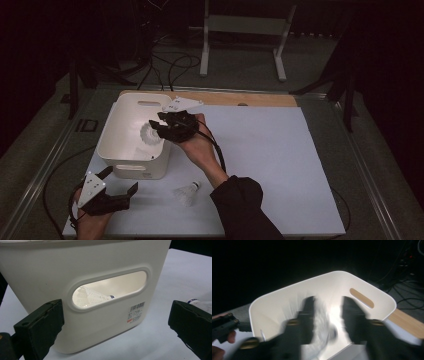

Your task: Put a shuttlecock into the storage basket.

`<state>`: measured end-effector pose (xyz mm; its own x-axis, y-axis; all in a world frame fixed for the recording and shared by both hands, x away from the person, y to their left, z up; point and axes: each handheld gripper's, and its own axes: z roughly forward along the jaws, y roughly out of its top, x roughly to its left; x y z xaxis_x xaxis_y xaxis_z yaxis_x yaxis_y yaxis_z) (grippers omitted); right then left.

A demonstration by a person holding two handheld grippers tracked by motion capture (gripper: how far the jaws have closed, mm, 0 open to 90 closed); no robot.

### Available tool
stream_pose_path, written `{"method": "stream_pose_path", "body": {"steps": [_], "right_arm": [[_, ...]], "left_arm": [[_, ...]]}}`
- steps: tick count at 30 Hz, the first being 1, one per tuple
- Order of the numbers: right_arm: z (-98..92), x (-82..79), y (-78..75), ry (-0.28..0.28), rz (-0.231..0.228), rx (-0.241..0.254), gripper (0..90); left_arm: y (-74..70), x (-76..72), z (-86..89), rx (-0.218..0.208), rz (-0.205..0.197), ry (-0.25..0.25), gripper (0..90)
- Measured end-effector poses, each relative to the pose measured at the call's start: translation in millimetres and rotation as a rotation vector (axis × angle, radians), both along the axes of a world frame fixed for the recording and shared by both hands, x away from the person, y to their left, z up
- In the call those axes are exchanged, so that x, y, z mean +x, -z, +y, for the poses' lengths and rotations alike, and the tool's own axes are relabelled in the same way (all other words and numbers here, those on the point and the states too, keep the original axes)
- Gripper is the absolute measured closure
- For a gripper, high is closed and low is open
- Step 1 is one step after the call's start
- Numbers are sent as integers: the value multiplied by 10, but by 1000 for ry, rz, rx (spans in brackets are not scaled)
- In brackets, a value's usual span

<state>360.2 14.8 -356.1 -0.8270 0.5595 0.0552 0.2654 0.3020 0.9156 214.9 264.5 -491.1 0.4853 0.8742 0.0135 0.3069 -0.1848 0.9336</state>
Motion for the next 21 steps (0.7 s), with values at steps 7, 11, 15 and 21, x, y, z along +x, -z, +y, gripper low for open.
{"method": "stream_pose_path", "body": {"steps": [7,11,15,21], "right_arm": [[-79,42,-5,75,20,-6,166],[-124,38,-14,77,20,-14,121],[-165,32,-20,81,9,-24,102],[-227,29,-26,87,-1,-43,98]], "left_arm": [[2,3,-3,0,-1,1,11],[1,1,-2,0,0,0,11],[2,2,-4,-1,-1,1,11],[1,1,-2,-1,-1,-1,11]]}}
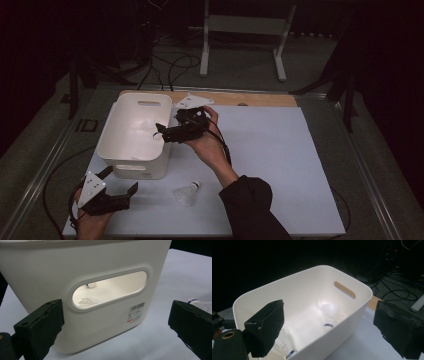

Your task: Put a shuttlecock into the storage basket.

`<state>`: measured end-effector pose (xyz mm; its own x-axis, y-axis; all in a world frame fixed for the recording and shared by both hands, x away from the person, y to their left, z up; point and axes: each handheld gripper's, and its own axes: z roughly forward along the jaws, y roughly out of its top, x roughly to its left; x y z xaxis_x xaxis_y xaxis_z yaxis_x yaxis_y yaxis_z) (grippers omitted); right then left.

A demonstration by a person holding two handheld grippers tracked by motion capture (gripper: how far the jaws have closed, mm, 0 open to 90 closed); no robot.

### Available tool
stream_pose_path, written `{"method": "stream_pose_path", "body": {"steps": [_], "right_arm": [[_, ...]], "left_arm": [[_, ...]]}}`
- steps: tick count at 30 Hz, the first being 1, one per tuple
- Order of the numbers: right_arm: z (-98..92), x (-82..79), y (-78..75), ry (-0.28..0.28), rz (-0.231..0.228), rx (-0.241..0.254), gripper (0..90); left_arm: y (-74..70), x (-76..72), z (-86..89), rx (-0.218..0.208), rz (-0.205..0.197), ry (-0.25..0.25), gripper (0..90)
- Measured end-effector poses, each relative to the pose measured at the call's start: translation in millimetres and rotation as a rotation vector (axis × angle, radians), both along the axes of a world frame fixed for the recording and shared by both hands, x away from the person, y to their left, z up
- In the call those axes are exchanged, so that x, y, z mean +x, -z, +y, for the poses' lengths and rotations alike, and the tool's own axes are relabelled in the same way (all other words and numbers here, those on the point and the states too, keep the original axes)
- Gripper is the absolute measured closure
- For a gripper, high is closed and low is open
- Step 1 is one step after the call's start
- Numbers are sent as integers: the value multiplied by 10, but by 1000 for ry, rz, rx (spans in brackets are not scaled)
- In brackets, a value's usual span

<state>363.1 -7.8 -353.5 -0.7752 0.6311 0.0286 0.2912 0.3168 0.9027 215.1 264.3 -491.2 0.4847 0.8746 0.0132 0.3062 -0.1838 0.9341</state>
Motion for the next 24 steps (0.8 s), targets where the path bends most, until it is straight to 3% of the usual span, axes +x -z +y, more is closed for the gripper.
{"method": "stream_pose_path", "body": {"steps": [9,24], "right_arm": [[-85,-4,13,19,11,-18,92],[-205,-56,41,30,-19,-66,87]], "left_arm": [[2,2,-2,-2,-1,0,11],[0,0,-1,-4,0,0,11]]}}
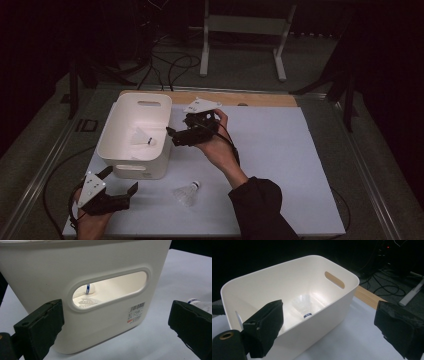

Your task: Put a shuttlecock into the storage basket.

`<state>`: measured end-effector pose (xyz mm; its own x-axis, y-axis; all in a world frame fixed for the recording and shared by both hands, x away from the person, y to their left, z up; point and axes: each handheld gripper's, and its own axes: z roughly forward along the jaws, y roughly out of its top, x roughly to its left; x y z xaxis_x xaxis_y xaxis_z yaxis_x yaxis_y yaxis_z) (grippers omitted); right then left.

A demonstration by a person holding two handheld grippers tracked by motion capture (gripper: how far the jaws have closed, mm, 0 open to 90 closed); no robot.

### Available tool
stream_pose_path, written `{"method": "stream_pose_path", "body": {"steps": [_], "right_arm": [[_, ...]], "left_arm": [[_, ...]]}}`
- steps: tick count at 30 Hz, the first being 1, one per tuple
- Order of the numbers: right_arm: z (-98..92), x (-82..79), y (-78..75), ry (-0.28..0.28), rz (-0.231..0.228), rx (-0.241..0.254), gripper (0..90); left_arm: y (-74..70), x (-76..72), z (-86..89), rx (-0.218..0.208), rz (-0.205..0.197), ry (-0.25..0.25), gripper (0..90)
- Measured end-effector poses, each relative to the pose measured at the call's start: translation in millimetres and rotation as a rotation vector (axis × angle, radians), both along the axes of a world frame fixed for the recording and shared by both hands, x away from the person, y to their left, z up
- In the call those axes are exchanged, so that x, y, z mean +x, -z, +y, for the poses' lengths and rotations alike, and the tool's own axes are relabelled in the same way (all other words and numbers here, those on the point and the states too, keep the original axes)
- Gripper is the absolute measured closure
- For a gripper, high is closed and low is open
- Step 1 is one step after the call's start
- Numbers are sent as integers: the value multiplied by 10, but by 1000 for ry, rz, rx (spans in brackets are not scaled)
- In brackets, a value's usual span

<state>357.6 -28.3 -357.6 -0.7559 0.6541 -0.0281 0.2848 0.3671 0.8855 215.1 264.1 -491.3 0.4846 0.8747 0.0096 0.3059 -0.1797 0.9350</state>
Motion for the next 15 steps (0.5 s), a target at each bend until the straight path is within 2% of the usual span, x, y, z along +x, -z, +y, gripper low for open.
{"method": "stream_pose_path", "body": {"steps": [15], "right_arm": [[-103,-92,21,-10,-20,-33,87]], "left_arm": [[-1,-1,0,-1,-2,-1,11]]}}
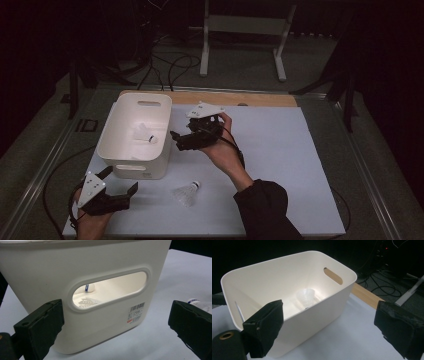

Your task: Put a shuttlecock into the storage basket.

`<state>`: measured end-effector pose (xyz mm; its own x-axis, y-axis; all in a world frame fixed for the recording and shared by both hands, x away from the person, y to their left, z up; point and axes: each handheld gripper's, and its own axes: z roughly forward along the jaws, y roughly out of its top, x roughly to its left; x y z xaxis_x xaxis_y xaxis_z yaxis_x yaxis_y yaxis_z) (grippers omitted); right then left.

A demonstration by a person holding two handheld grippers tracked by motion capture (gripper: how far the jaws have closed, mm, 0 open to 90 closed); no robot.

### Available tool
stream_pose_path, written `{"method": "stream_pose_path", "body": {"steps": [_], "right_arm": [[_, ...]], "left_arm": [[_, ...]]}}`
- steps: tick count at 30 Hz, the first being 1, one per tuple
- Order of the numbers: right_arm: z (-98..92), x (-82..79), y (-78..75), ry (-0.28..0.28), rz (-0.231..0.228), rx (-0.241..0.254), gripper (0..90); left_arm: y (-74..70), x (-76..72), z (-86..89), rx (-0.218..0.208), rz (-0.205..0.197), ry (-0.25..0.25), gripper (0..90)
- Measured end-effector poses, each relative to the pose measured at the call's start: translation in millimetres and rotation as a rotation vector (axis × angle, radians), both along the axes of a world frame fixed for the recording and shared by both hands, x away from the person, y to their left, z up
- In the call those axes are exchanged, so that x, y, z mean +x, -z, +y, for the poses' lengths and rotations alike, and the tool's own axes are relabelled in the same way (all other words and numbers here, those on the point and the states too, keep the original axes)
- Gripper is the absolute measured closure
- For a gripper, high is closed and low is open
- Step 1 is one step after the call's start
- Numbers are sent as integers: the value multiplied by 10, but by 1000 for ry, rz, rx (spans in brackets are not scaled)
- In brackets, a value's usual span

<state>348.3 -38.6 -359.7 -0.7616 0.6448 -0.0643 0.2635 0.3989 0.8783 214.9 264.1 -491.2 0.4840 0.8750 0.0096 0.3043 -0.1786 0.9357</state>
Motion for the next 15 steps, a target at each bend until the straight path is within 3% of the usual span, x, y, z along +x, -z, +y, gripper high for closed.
{"method": "stream_pose_path", "body": {"steps": [15], "right_arm": [[-145,-82,105,12,10,-1,88]], "left_arm": [[0,0,-2,4,0,1,11]]}}
